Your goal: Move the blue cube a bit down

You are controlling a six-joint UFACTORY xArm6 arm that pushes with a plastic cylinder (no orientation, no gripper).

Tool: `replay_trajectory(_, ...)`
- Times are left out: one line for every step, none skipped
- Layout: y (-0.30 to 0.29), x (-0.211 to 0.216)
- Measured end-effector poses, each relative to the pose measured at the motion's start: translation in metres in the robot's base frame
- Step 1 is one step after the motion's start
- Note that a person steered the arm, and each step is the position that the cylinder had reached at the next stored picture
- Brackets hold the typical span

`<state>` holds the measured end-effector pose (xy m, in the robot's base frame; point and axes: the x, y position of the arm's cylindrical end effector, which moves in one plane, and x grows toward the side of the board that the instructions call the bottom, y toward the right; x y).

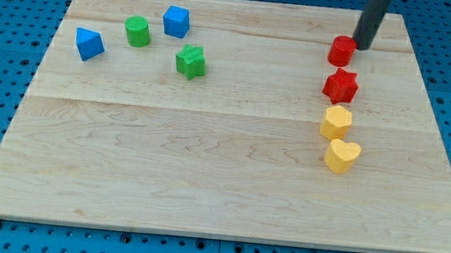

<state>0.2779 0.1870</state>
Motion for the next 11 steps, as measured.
replay_trajectory(-0.011,0.0)
replay_trajectory(-0.008,-0.032)
replay_trajectory(-0.031,-0.057)
replay_trajectory(-0.082,-0.065)
replay_trajectory(-0.15,-0.073)
replay_trajectory(-0.207,-0.073)
replay_trajectory(-0.229,-0.072)
replay_trajectory(-0.237,-0.065)
replay_trajectory(-0.273,-0.051)
replay_trajectory(-0.284,-0.05)
replay_trajectory(-0.28,-0.026)
